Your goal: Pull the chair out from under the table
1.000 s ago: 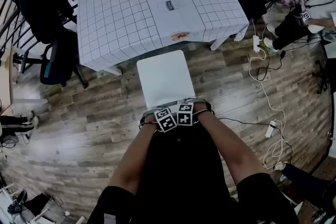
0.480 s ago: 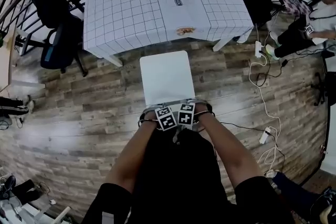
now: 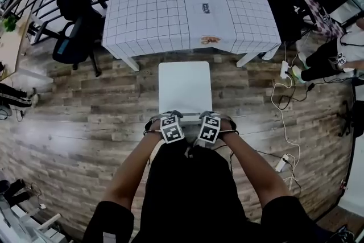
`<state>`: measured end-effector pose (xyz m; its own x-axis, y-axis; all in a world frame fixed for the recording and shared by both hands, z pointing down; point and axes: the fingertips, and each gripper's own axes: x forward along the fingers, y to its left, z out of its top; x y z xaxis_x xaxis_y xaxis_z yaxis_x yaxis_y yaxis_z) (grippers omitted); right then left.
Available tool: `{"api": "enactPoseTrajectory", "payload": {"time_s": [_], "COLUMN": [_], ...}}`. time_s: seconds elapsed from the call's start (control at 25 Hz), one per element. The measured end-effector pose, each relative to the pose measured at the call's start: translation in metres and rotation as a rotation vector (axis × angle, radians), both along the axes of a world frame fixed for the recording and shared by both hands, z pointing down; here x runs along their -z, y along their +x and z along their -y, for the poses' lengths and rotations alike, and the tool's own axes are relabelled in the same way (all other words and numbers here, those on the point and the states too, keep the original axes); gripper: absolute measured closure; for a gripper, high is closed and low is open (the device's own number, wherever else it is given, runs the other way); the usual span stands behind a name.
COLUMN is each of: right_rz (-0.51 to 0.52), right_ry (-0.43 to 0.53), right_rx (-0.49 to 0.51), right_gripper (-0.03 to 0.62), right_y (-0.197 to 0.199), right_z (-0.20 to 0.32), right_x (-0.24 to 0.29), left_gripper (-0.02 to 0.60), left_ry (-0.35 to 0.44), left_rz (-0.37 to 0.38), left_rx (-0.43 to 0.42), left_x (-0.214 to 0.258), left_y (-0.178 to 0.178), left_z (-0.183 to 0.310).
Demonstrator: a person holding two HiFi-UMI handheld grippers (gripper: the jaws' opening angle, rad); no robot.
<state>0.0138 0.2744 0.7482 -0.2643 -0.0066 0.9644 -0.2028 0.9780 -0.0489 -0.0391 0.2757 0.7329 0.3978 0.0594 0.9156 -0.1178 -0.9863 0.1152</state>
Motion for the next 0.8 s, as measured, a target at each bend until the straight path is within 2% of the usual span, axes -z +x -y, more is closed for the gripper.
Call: {"api": "enactPoseTrajectory", "payload": {"time_s": [0.12, 0.2, 0.4, 0.68, 0.8], "right_rz": [0.040, 0.099, 0.347, 0.564, 0.656], "right_ry": [0.039, 0.045, 0.051, 0.190, 0.246], "right_rx": [-0.027, -0.079, -0.287, -0.392, -0.432], "right_gripper": [0.487, 0.490, 0.485, 0.493, 0.530], "right_y": [0.008, 0.010, 0.014, 0.024, 0.025], "right_z": [0.007, 0.013, 0.032, 0.039, 0.022], "right_x": [0.029, 0.051, 0.116, 0.200, 0.229], "left_gripper": [0.388, 0.388, 0.388, 0.388, 0.391], "left_ry": [0.067, 0.084, 0.098, 0.182, 0.155], "left_rz": [-0.062, -0.107, -0.267, -0.474, -0.611], "left_rx": [0.063, 0.127, 0.340, 0.520, 0.578], "left_x": [0.031, 0.049, 0.097, 0.167, 0.191], "left_y": [-0.007, -0.013, -0.016, -0.018, -0.007], "left_z": [0.006, 0.004, 0.007, 0.018, 0.000]}}
